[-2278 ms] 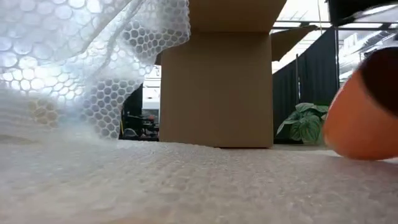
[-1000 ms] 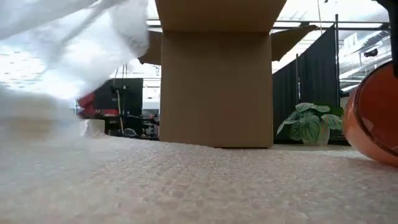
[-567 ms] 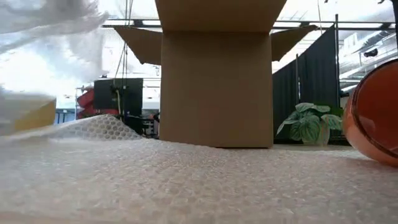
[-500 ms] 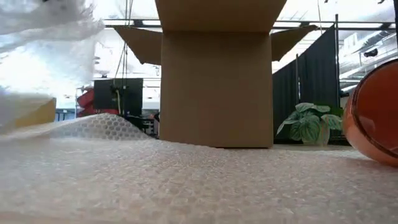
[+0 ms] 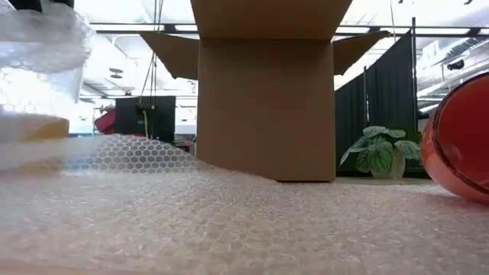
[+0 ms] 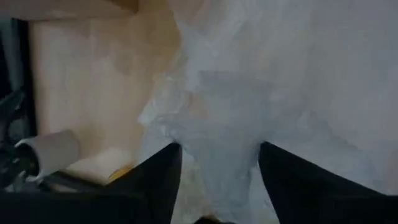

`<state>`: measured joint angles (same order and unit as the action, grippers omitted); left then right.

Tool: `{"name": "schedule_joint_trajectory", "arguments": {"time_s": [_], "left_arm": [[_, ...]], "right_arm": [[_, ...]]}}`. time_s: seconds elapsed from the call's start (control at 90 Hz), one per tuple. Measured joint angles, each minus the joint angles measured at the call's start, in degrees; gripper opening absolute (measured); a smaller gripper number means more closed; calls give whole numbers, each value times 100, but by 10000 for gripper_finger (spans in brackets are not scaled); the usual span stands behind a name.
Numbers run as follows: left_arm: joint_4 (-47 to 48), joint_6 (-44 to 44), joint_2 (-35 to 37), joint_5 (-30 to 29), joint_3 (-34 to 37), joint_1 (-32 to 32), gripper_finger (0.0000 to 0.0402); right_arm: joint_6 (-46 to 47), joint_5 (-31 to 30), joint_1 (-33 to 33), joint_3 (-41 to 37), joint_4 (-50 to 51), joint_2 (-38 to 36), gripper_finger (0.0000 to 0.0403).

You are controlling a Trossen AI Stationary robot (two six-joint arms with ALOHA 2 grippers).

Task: Wrap mug
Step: Wrap the orange mug with the bubble wrap

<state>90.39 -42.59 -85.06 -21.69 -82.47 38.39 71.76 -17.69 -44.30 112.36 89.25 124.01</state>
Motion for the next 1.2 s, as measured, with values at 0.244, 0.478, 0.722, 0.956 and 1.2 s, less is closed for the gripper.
{"name": "schedule_joint_trajectory", "arguments": {"time_s": [0.244,0.478,0.722,0.956,1.2], "left_arm": [[-11,167,18,-577,-173,-17,198],[-40,-274,69,-2663,-175,-200,198],[-39,-404,140,-2347,-175,-655,198],[-51,105,140,-1266,-175,-883,198],[-1366,967,125,-351,51,-556,198]], "right_arm": [[3,-15,-20,-285,76,-9,244],[-52,-46,-21,-635,76,2,242],[208,-55,-21,-944,86,2,230],[220,-73,-21,-973,79,2,212],[281,-79,-21,-973,64,0,200]]}}
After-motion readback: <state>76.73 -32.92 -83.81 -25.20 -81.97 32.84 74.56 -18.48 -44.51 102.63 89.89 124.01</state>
